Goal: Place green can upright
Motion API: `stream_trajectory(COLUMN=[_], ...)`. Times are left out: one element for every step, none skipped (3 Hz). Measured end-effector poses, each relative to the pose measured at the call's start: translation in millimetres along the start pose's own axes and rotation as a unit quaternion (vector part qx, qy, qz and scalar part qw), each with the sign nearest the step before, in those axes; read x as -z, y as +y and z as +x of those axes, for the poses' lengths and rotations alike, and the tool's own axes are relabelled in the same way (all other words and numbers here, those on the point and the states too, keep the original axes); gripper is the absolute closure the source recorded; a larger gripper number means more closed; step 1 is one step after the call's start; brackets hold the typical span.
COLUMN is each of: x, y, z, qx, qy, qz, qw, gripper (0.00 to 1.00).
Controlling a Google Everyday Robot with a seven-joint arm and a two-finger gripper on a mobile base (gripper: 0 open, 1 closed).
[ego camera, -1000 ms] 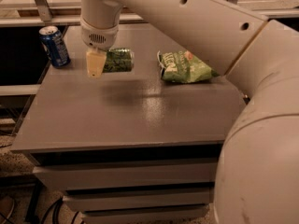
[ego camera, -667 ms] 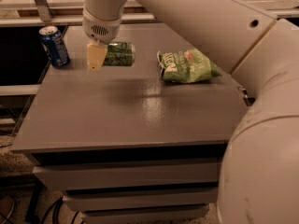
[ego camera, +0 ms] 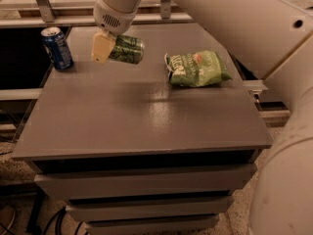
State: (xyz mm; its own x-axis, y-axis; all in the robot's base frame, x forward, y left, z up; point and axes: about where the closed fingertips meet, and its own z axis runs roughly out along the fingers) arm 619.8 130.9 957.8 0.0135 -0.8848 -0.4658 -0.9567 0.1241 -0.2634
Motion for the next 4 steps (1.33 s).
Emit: stream_trajectory(x=[7.3,9.1,7.9,8.2], y=[-0.6,2.1,6.2,11.6], z=[-4.8,-7.2,-4.5,3.4], qx=[-0.031,-0.067,-0.103,-0.135], qy=[-0.037,-0.060,-0.071,-0.073], qz=[0.013,0.021,0.026,0.035], qw=[0.9987,0.9957,0.9918,0.9875], gripper=[1.00,1.00,1.00,1.00])
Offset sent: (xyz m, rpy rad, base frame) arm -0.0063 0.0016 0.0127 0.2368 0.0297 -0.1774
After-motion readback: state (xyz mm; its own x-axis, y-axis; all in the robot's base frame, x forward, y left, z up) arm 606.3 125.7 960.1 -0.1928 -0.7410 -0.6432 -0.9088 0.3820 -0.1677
